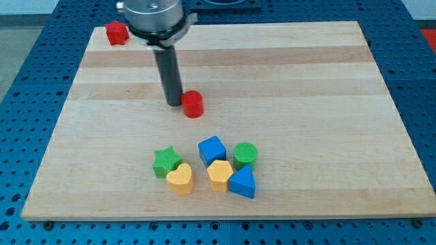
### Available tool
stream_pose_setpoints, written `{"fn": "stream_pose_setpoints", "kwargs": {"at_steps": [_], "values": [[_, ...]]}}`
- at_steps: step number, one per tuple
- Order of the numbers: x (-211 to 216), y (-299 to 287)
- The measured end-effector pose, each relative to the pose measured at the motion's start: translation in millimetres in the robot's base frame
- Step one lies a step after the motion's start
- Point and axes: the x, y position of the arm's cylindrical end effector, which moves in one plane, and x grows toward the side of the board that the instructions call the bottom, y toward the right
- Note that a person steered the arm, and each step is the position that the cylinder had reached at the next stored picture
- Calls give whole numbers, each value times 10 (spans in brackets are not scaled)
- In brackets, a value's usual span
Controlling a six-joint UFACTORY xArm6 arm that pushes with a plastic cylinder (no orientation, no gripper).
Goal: Push the red circle in between the green circle and blue cube
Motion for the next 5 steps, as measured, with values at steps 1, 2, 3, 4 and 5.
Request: {"fn": "stream_pose_setpoints", "kwargs": {"at_steps": [1, 2, 3, 4, 5], "values": [[1, 282], [-83, 424], [-13, 631], [221, 755], [496, 791]]}}
